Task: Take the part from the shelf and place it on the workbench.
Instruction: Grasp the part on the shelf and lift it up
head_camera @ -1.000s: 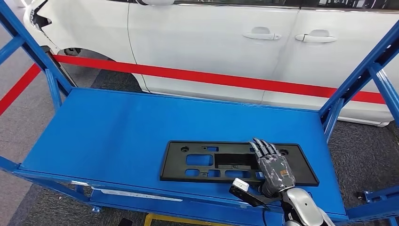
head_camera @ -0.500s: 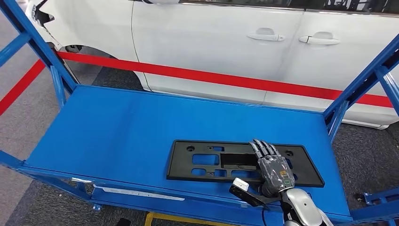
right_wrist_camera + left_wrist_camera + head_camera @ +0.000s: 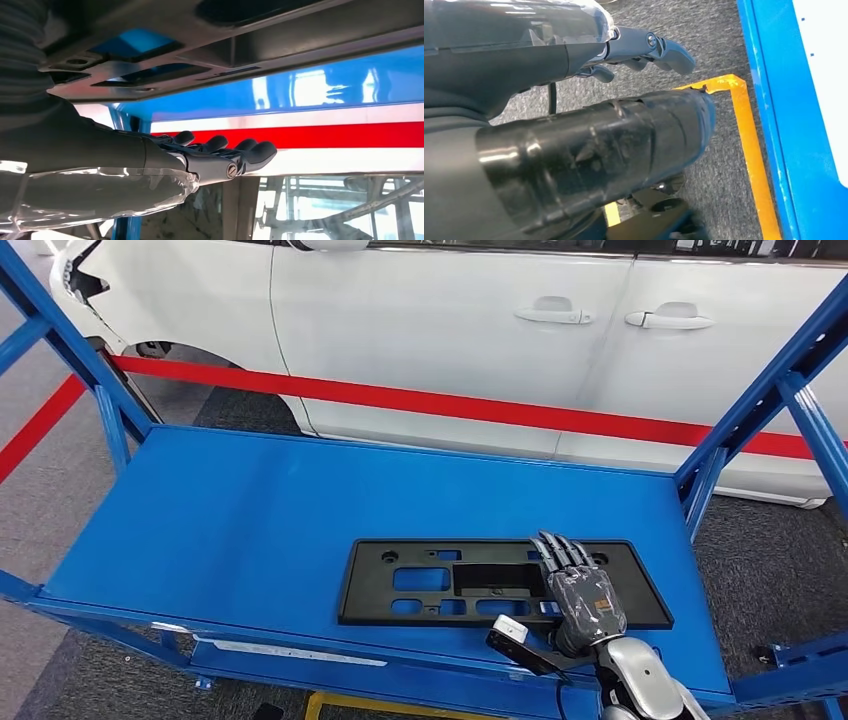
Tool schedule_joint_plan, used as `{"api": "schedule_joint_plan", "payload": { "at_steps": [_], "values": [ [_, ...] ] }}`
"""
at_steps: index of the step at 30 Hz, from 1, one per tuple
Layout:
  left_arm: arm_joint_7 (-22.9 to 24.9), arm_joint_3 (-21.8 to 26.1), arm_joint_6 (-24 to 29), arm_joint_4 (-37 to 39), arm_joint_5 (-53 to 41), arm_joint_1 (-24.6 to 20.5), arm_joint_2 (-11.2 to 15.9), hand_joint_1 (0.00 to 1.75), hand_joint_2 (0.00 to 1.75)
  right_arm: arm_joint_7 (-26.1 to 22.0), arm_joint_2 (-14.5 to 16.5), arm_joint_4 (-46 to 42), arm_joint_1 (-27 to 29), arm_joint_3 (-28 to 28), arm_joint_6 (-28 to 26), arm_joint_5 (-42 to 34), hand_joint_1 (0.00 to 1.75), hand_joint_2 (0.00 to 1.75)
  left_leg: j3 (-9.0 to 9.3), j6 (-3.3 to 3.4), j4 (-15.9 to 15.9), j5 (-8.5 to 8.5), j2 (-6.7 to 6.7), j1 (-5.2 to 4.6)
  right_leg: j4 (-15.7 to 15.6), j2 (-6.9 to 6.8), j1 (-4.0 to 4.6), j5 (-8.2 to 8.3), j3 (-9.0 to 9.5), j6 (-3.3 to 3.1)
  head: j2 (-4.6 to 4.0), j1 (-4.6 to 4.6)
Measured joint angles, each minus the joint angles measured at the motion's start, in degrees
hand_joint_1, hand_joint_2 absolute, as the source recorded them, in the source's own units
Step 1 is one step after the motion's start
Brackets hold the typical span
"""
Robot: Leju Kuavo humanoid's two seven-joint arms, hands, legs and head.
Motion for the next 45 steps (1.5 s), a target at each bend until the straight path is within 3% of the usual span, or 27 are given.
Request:
{"api": "schedule_joint_plan", "payload": {
  "at_steps": [1,2,3,5,6,9,10,11,12,14,16,19,21,24,25,26,27,29,31,34,36,39,40,41,42,45],
  "values": [
    [0.0,0.0,0.0,0.0,0.0,-0.1,0.0,0.00,0.00,0.0,0.1,0.1,0.0,0.0,0.0,0.1,1.34,1.75,0.65,0.18,-1.6,0.27,-0.03,-0.08,0.1,0.03,0.09,-0.02,-0.14,0.27,0.00,0.01],
    [0.0,0.0,0.0,0.0,0.0,-0.1,0.0,0.00,0.00,0.0,0.1,0.2,0.0,-0.1,0.0,0.1,1.62,1.75,0.69,0.35,-1.9,0.13,-0.06,-0.20,0.1,0.05,0.16,0.05,-0.27,0.57,0.00,0.01],
    [0.0,0.0,0.1,0.0,0.0,0.0,0.0,0.00,0.00,-0.1,0.2,0.3,0.0,-0.1,-0.1,0.1,1.72,1.75,0.61,0.63,-2.0,0.31,-0.08,-0.19,0.0,0.07,0.13,0.16,-0.33,0.89,0.01,0.00],
    [0.0,0.0,0.2,0.0,0.0,0.0,0.0,0.00,0.00,-0.6,0.3,0.5,0.2,-0.4,-1.2,0.2,1.72,1.75,0.69,1.39,-2.5,0.79,-0.05,-0.03,0.8,0.05,-0.03,-0.57,-0.68,1.44,0.01,0.01],
    [0.0,0.0,0.2,0.0,0.1,0.0,0.0,0.00,0.00,-1.0,0.5,0.5,0.2,-0.7,-2.2,0.5,1.73,1.75,0.73,1.75,-2.8,1.02,-0.02,0.09,2.6,0.04,-0.09,-1.81,-1.48,1.70,0.01,0.02],
    [0.0,0.0,0.2,0.0,0.2,-0.1,0.0,0.00,0.00,-1.3,1.6,0.3,0.9,-1.7,-6.2,2.7,1.75,1.75,0.65,2.13,-3.0,1.16,0.04,0.10,13.0,-0.01,-0.20,-7.02,-6.35,2.29,-0.01,0.03],
    [-0.1,0.0,0.2,0.0,0.2,0.0,0.0,0.00,0.00,-1.3,2.0,0.1,1.3,-1.9,-7.1,3.4,1.74,1.75,0.64,2.14,-2.9,1.13,0.05,0.07,15.4,-0.02,-0.21,-7.59,-7.55,2.40,-0.01,0.03],
    [-0.1,0.0,0.2,0.0,0.2,0.0,0.0,0.00,0.00,-1.2,2.4,-0.2,1.6,-2.1,-7.6,3.9,1.74,1.75,0.65,2.13,-2.9,1.08,0.03,0.06,15.8,-0.03,-0.22,-6.97,-7.78,2.42,-0.01,0.03],
    [-0.1,0.0,0.2,0.0,0.3,0.0,0.0,0.00,0.00,-1.2,2.7,-0.4,1.9,-2.3,-7.9,4.3,1.74,1.75,0.72,2.10,-2.8,0.99,0.00,0.06,13.8,-0.05,-0.23,-5.31,-6.90,2.36,-0.01,0.03],
    [-0.1,0.0,0.2,0.0,0.3,0.0,0.0,0.00,0.00,-1.1,3.2,-1.0,2.1,-2.6,-8.2,4.7,1.74,1.75,0.85,1.84,-2.5,0.67,-0.06,-0.01,5.9,-0.07,-0.15,-1.35,-3.10,1.98,-0.01,0.03],
    [-0.2,0.0,0.2,0.0,0.5,0.0,-0.1,0.00,0.00,-1.1,3.6,-1.5,2.3,-2.9,-8.4,5.0,1.74,1.75,0.72,1.39,-2.2,0.42,-0.10,-0.18,0.8,-0.02,0.15,0.16,-0.81,1.42,0.00,0.02],
    [-0.2,0.1,0.3,0.0,0.7,0.0,-0.1,0.00,0.00,-1.1,4.1,-2.1,2.9,-3.5,-8.7,5.2,1.75,1.75,0.61,0.57,-2.2,0.25,-0.10,-0.20,0.1,-0.01,0.26,0.07,-0.71,0.62,0.01,0.01],
    [-0.2,0.1,0.3,0.0,0.7,0.0,0.0,0.00,0.00,-1.0,4.6,-2.4,3.1,-3.9,-9.1,5.2,1.75,1.75,-0.21,0.04,-0.1,-1.44,-0.05,-0.19,-0.4,-0.14,-0.06,0.27,-0.41,-0.13,0.00,0.00],
    [-0.2,0.1,0.3,0.0,0.7,0.1,0.0,0.00,0.00,-1.1,5.2,-2.8,3.5,-4.5,-10.1,5.5,1.75,1.75,-4.88,-0.55,10.2,-6.68,0.00,-0.03,-0.5,-0.30,-0.07,0.26,-0.28,-0.77,0.00,-0.01],
    [-0.2,0.1,0.3,0.0,0.7,0.1,0.0,0.00,0.00,-1.1,5.4,-3.0,3.8,-4.7,-10.5,5.8,1.75,1.75,-6.26,-0.68,13.2,-7.55,0.00,0.04,-0.5,-0.31,-0.03,0.22,-0.27,-0.83,0.00,-0.01],
    [-0.2,0.1,0.4,0.0,0.7,0.2,0.0,0.00,0.00,-1.2,5.6,-3.2,4.1,-4.8,-11.1,6.2,1.75,1.75,-6.78,-0.74,14.1,-7.27,0.00,0.10,-0.4,-0.29,-0.01,0.16,-0.24,-0.86,-0.01,-0.01],
    [-0.2,0.1,0.4,0.0,0.8,0.3,0.0,0.00,0.00,-1.2,5.8,-3.6,4.3,-5.0,-11.7,6.6,1.75,1.75,-6.21,-0.73,12.8,-5.88,0.01,0.14,-0.3,-0.24,0.00,0.09,-0.21,-0.85,0.00,-0.01],
    [-0.2,0.1,0.5,0.0,0.8,0.3,0.0,0.00,0.00,-1.2,6.2,-4.6,4.8,-5.2,-13.1,8.0,1.75,1.75,-2.88,-0.42,5.5,-1.78,0.01,0.19,0.0,-0.11,-0.01,-0.18,-0.11,-0.67,0.00,-0.01],
    [-0.2,0.1,0.5,0.0,0.8,0.2,0.0,0.00,0.00,-1.1,6.4,-5.7,5.0,-5.3,-14.5,9.8,1.75,1.75,-0.23,-0.07,-0.3,0.12,-0.02,0.04,0.4,0.00,0.19,-0.40,-0.29,-0.24,0.01,0.00],
    [-0.3,0.2,0.6,0.0,0.8,0.2,0.0,0.00,0.00,-0.1,6.8,-7.4,5.7,-5.2,-16.6,14.1,1.75,1.75,0.20,0.42,-1.8,0.22,-0.10,-0.01,0.6,0.08,0.34,-0.39,-0.66,0.49,0.01,0.00],
    [-0.3,0.2,0.7,0.0,0.8,0.3,-0.1,0.00,0.00,1.1,7.1,-8.8,6.1,-5.0,-18.8,19.1,1.75,1.75,0.40,1.02,-2.4,0.61,-0.08,0.19,1.9,0.06,0.22,-1.51,-1.23,1.00,0.01,0.02],
    [-0.4,0.2,0.5,0.0,0.7,0.2,-0.1,0.00,0.00,2.7,7.4,-10.7,6.2,-4.7,-21.8,25.4,1.75,1.75,0.56,1.61,-2.7,0.78,0.04,0.27,10.8,0.00,-0.06,-6.40,-5.30,1.68,0.00,0.03],
    [-0.4,0.2,0.5,0.0,0.7,0.2,-0.1,0.00,0.00,2.9,7.5,-11.1,6.2,-4.5,-22.1,26.2,1.75,1.75,0.57,1.70,-2.7,0.74,0.07,0.27,14.1,-0.01,-0.15,-7.56,-6.88,1.83,0.00,0.03],
    [-0.4,0.2,0.4,0.0,0.6,0.2,-0.1,0.00,0.00,3.1,7.6,-11.3,6.2,-4.4,-22.1,26.5,1.75,1.75,0.58,1.73,-2.6,0.67,0.08,0.29,15.8,-0.02,-0.27,-7.66,-7.77,1.96,0.00,0.03],
    [-0.4,0.2,0.4,0.0,0.6,0.2,-0.1,0.00,0.00,3.1,7.7,-11.5,6.3,-4.3,-22.1,26.6,1.75,1.75,0.62,1.71,-2.5,0.57,0.05,0.32,15.5,-0.05,-0.42,-6.67,-7.69,2.05,0.01,0.03],
    [-0.4,0.2,0.4,0.0,0.6,0.2,-0.2,0.00,0.00,3.2,7.8,-12.1,6.3,-4.0,-22.1,26.6,1.75,1.75,0.66,1.08,-1.7,-0.11,-0.12,0.37,5.4,-0.10,-0.73,-1.47,-3.04,2.09,-0.01,0.04]
  ]
}}
